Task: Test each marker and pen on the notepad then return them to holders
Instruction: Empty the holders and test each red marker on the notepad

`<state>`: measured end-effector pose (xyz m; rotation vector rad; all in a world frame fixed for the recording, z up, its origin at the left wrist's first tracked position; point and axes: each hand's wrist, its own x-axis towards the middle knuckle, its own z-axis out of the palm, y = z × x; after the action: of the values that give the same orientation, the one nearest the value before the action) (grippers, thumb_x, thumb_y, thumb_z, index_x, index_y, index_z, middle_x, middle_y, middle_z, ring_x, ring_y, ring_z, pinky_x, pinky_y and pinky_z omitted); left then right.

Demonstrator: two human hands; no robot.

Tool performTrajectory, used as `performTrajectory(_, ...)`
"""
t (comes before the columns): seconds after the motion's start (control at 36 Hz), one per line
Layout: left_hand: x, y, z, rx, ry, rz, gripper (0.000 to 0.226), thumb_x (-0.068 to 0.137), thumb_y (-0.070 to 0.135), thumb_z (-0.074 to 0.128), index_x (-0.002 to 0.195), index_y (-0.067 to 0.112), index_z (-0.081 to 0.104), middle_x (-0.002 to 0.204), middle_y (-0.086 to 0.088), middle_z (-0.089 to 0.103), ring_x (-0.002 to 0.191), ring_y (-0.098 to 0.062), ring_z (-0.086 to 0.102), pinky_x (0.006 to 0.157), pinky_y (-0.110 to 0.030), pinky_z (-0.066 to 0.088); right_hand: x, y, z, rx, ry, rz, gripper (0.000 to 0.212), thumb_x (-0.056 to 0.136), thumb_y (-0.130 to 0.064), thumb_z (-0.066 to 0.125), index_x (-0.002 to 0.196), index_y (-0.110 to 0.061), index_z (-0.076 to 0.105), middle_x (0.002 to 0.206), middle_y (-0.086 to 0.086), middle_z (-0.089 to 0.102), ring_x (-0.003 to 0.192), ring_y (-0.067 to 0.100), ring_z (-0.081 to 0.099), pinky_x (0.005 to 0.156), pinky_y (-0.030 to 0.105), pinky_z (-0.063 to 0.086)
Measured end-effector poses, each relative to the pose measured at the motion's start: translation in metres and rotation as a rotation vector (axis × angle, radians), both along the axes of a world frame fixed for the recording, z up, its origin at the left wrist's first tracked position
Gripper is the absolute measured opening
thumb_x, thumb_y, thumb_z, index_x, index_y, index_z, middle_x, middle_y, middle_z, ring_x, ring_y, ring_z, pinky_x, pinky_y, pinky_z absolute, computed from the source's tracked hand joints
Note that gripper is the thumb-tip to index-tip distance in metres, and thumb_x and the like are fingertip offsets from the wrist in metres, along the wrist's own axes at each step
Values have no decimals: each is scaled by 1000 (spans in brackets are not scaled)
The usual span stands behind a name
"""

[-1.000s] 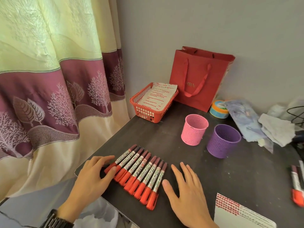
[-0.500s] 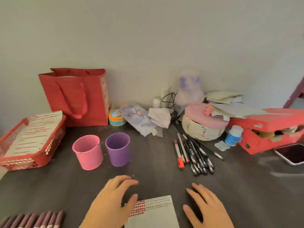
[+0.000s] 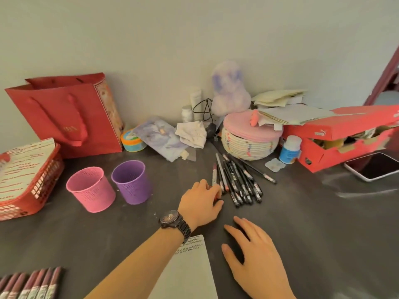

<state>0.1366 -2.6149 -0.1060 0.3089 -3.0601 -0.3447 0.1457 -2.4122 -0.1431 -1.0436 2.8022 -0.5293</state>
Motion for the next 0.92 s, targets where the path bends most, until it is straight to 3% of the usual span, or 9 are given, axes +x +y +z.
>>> performTrajectory(0.19, 7, -17, 5, 263, 25, 208, 9, 97, 32, 47, 102, 25, 43, 94, 1, 59, 82, -20, 57, 72, -40, 51, 1, 1, 3, -21, 13, -5, 56, 94, -72, 29, 148, -54, 32, 161, -30, 14, 150, -1, 8, 115, 20, 2)
performTrajectory(0.31, 22, -34, 6, 642, 51, 405, 22, 97, 46, 52, 106, 26, 47, 91, 4, 70, 75, -12, 64, 64, -30, 48, 2, 0, 4, -49, 7, -4, 52, 94, -70, 34, 144, -56, 37, 158, -32, 17, 149, -3, 12, 120, 22, 9)
performTrajectory(0.42, 53, -41, 18, 1160, 131, 554, 22, 94, 38, 62, 111, 23, 61, 86, 6, 75, 61, -6, 60, 56, -22, 48, 0, -1, 7, -54, -22, 1, 48, 94, -70, 37, 140, -59, 37, 154, -37, 14, 148, -6, 12, 120, 21, 13)
performTrajectory(0.58, 131, -30, 27, 1523, 313, 575, 28, 103, 19, 47, 108, 15, 74, 88, -7, 74, 62, -15, 58, 58, -26, 48, 2, -3, 12, -22, -26, -23, 46, 94, -69, 40, 138, -59, 39, 156, -35, 20, 147, -5, 16, 120, 23, 17)
performTrajectory(0.72, 192, -6, 20, 1551, 400, 568, 37, 105, 25, 41, 102, 17, 77, 84, -10, 70, 60, -17, 53, 57, -26, 46, 16, -2, 30, -120, -196, -85, 53, 84, -73, 45, 130, -48, 57, 146, -28, 43, 141, 1, 35, 117, 32, 32)
performTrajectory(0.81, 222, 12, 13, 1478, 372, 484, 41, 107, 30, 35, 104, 25, 76, 88, -6, 71, 63, -17, 54, 60, -25, 46, 41, -9, 48, -422, -517, -142, 41, 80, -74, 50, 112, -54, 66, 119, -30, 65, 114, -5, 57, 94, 14, 43)
performTrajectory(0.83, 230, 17, 11, 1454, 358, 472, 41, 108, 31, 35, 103, 28, 75, 89, -6, 72, 64, -16, 55, 60, -25, 47, 52, -17, 52, -542, -632, -150, 25, 92, -63, 54, 104, -51, 71, 110, -23, 71, 103, -2, 64, 86, 14, 46)
performTrajectory(0.89, 241, 26, 8, 1395, 327, 455, 41, 108, 29, 34, 99, 32, 75, 90, -4, 73, 63, -15, 55, 62, -25, 47, 74, -31, 54, -651, -859, -185, 28, 104, -30, 53, 90, -30, 78, 100, 0, 76, 79, 13, 69, 73, 27, 53)
performTrajectory(0.92, 245, 30, 7, 1360, 314, 446, 42, 108, 27, 34, 97, 33, 74, 89, -4, 73, 63, -14, 56, 64, -26, 47, 84, -35, 53, -714, -938, -184, 27, 102, -26, 57, 88, -21, 79, 96, 9, 76, 71, 17, 68, 65, 31, 54)
